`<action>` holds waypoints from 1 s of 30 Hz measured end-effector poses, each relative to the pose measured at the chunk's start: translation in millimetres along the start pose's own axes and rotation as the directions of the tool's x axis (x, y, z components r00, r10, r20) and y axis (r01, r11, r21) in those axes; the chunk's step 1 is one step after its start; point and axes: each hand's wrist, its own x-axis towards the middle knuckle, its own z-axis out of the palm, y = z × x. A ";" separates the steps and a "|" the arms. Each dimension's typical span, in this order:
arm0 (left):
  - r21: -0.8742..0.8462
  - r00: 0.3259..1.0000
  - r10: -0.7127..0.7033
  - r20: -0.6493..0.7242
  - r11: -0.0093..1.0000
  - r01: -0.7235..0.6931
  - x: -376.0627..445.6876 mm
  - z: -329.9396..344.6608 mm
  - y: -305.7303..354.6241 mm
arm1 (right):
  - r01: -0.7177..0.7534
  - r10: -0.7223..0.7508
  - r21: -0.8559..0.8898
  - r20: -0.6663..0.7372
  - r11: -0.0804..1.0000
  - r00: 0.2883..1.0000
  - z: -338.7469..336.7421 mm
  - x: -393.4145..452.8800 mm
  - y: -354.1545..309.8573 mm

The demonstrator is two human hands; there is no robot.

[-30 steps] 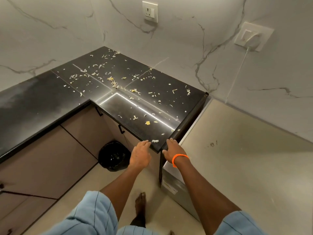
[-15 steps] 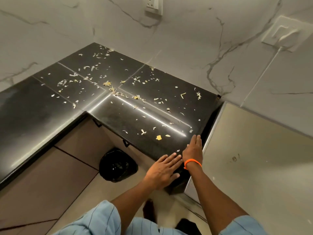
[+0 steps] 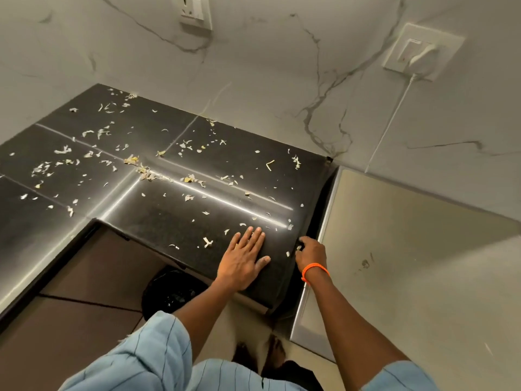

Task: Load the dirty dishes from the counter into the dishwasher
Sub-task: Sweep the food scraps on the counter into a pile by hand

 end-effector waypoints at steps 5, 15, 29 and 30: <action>-0.020 0.994 0.102 -0.033 0.995 -0.103 10.4 -4.6 23.9 | -0.037 0.037 0.008 0.014 0.999 0.999 -2.4 8.2 3.5; -0.008 0.920 0.385 0.070 0.923 -0.385 24.4 6.9 40.3 | -0.116 0.116 0.008 -0.017 0.993 0.993 -15.7 25.6 -6.9; -0.018 0.999 0.018 -0.035 1.000 -0.019 47.5 -33.8 -112.1 | -0.016 0.016 -0.038 -0.014 0.999 1.000 41.8 47.6 -72.3; -0.023 0.999 0.019 -0.034 1.000 -0.020 43.8 -35.5 -121.8 | -0.021 0.021 -0.097 -0.007 0.995 1.000 55.8 42.5 -72.8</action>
